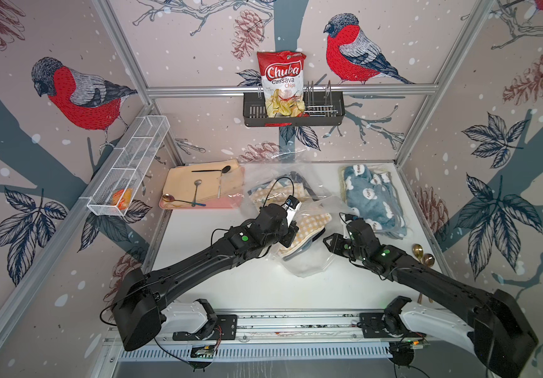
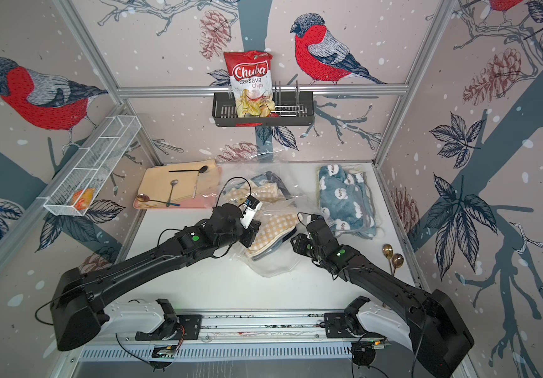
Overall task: Take the blanket out of the vacuum bag
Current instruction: Adjust the vacuum bag at the center of the board, then take out the blanket from the vacuum bag.
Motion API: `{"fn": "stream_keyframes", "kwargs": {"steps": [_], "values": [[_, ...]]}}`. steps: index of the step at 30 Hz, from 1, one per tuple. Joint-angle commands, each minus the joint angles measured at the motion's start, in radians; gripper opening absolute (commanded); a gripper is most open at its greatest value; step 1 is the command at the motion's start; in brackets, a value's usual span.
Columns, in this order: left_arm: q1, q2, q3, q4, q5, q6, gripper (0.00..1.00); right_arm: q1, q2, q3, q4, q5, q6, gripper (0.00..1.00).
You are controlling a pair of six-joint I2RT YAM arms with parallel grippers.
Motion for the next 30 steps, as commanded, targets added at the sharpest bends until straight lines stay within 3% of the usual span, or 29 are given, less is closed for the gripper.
{"fn": "stream_keyframes", "kwargs": {"steps": [1,11,18,22,30], "values": [[0.001,0.007,0.014,0.014,0.032,-0.014,0.00,0.075,-0.042,-0.027,0.095,0.111,0.138,0.38],[0.000,-0.019,0.008,0.019,0.038,-0.019,0.00,0.180,-0.089,-0.109,0.209,0.227,0.326,0.38],[0.001,-0.027,0.000,0.032,0.044,-0.023,0.00,0.184,-0.089,-0.179,0.339,0.252,0.448,0.37],[-0.001,-0.021,0.005,0.029,0.063,-0.032,0.00,0.184,-0.107,-0.181,0.320,0.295,0.505,0.42],[-0.018,-0.011,0.008,0.027,0.087,-0.034,0.00,0.192,-0.117,-0.201,0.356,0.315,0.540,0.43]]}}
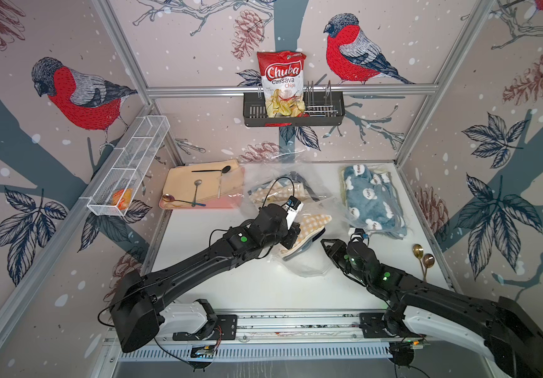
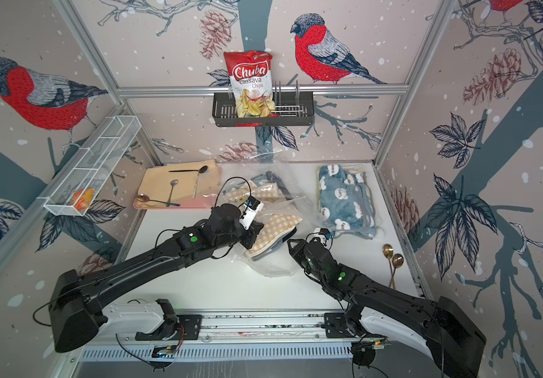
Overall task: Take the blanket out of the vacuum bag
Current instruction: Take out the blanket from the vacuum bag.
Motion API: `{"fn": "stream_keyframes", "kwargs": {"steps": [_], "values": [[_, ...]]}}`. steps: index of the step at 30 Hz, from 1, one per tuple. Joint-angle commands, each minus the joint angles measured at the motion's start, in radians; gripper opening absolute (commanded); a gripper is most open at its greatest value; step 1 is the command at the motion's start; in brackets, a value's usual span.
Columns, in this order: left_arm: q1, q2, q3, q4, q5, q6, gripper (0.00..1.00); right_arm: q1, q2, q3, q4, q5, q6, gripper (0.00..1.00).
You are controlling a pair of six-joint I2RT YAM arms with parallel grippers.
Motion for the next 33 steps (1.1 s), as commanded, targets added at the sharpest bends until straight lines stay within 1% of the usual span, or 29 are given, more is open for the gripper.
{"fn": "stream_keyframes", "kwargs": {"steps": [1,5,10,21,28,30,31,32,33], "values": [[-0.005,0.007,0.006,0.026,0.026,-0.007,0.00,0.005,0.003,-0.005,0.056,0.028,0.034,0.43],[-0.007,0.008,0.006,0.025,0.025,-0.006,0.00,0.005,0.028,0.010,0.069,0.032,0.031,0.45],[-0.007,0.011,0.006,0.026,0.022,-0.007,0.00,0.003,0.100,0.038,0.127,0.013,0.030,0.46],[-0.010,0.013,0.006,0.023,0.019,-0.008,0.00,-0.030,0.268,0.060,0.288,-0.068,0.052,0.45],[-0.012,0.020,0.005,0.024,0.006,-0.008,0.01,-0.042,0.323,0.072,0.332,-0.100,0.048,0.44],[-0.011,0.027,0.006,0.023,0.005,-0.005,0.05,-0.042,0.323,0.072,0.337,-0.108,0.046,0.44],[-0.011,0.031,0.007,0.020,0.005,-0.003,0.07,-0.042,0.348,0.072,0.337,-0.111,0.042,0.44],[-0.012,0.036,0.011,0.019,0.006,-0.002,0.12,-0.041,0.349,0.070,0.337,-0.114,0.040,0.44],[-0.012,0.041,0.012,0.015,0.008,0.000,0.21,-0.043,0.347,0.069,0.334,-0.116,0.037,0.44]]}}
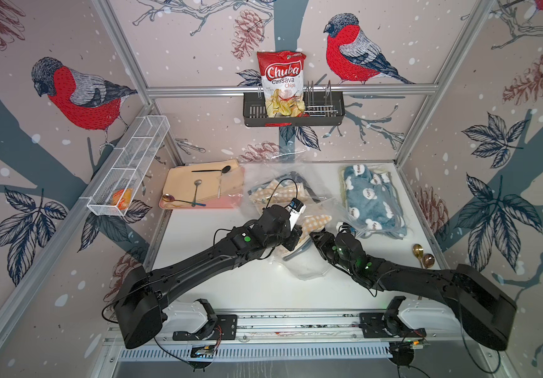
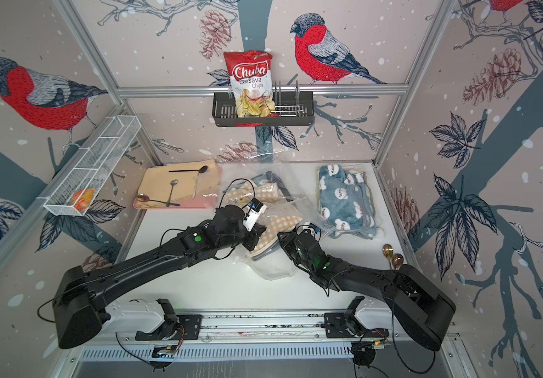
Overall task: Take the blanket out of the vacuum bag
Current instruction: Take out the blanket from the vacuum bag.
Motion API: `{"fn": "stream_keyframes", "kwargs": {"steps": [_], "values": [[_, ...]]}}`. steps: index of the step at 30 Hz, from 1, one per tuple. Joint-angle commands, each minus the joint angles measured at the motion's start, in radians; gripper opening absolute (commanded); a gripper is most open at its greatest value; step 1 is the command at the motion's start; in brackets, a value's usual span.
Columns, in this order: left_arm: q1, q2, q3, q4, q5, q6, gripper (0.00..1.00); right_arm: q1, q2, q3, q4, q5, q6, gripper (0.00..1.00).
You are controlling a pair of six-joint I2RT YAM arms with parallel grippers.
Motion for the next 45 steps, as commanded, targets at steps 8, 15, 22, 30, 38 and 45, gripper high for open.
{"fn": "stream_keyframes", "kwargs": {"steps": [8,15,22,30,38,45], "values": [[-0.001,0.022,0.011,0.007,-0.009,0.018,0.00,-0.010,-0.009,0.008,0.004,-0.026,-0.038,0.44],[-0.001,0.026,0.011,0.001,-0.012,0.021,0.00,-0.010,0.002,0.010,0.011,-0.037,-0.043,0.44],[-0.001,0.023,0.011,-0.003,-0.019,0.021,0.14,-0.010,0.009,0.020,0.004,-0.042,-0.052,0.44],[-0.001,0.024,0.011,-0.010,-0.021,0.024,0.52,-0.007,0.008,0.023,-0.001,-0.043,-0.051,0.48],[-0.001,0.020,0.010,-0.012,-0.025,0.027,0.31,-0.005,0.005,0.017,0.008,-0.042,-0.039,0.50],[-0.001,0.016,0.009,-0.014,-0.030,0.027,0.34,0.001,0.022,0.016,0.032,-0.040,-0.024,0.51]]}}
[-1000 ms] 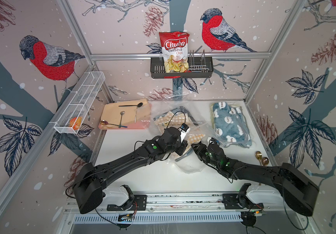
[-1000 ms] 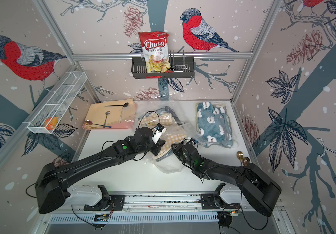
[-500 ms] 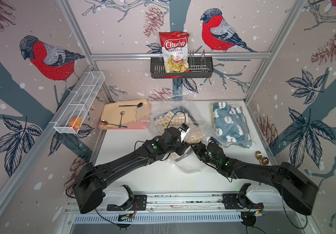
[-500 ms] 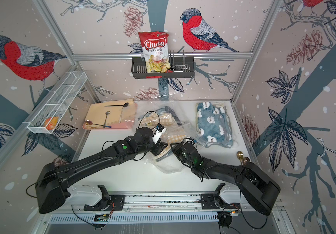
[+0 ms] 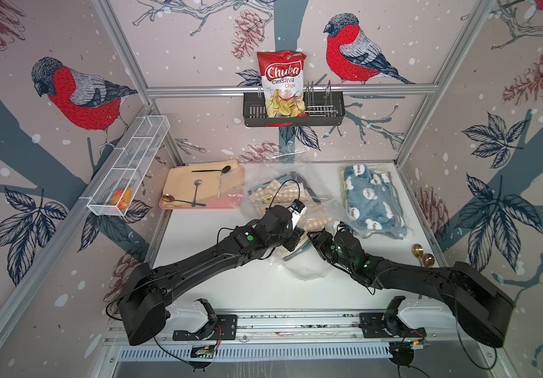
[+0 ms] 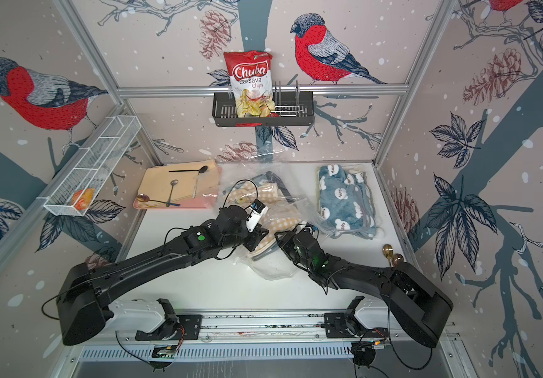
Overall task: Take the blanket out of the vacuum bag
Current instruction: Take out the blanket from the vacuum bag.
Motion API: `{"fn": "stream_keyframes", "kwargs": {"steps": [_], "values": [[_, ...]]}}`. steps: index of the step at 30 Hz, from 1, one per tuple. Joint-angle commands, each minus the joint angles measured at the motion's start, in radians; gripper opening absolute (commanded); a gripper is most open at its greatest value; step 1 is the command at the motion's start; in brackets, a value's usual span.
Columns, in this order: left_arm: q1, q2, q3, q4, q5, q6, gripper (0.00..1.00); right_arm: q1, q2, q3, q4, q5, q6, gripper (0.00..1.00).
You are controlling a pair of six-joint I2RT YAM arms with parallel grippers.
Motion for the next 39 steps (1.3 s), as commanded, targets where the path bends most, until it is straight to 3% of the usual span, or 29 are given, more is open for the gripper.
{"fn": "stream_keyframes", "kwargs": {"steps": [1,3,5,9,15,32,37,39], "values": [[-0.001,-0.007,0.006,0.002,-0.006,0.005,0.29,0.004,0.011,-0.002,0.042,0.003,0.010,0.51],[-0.001,-0.006,0.007,0.003,-0.006,0.004,0.20,0.005,0.029,-0.011,0.082,-0.001,0.028,0.37],[-0.001,-0.006,0.007,0.002,-0.006,0.005,0.18,0.002,0.055,-0.029,0.155,-0.015,0.052,0.31],[-0.001,-0.008,0.006,0.000,-0.006,0.005,0.16,-0.009,0.124,-0.016,0.212,-0.054,0.067,0.31],[-0.001,-0.011,0.007,0.002,-0.007,0.003,0.18,-0.026,0.185,-0.006,0.257,-0.081,0.076,0.40],[-0.001,-0.009,0.007,0.003,0.001,0.002,0.20,-0.060,0.280,0.049,0.277,-0.113,0.060,0.38],[-0.001,-0.011,0.007,0.003,-0.001,0.002,0.20,-0.058,0.324,0.082,0.261,-0.137,0.051,0.46],[-0.001,-0.013,0.007,0.003,-0.001,0.003,0.20,-0.060,0.339,0.086,0.272,-0.143,0.054,0.41]]}}
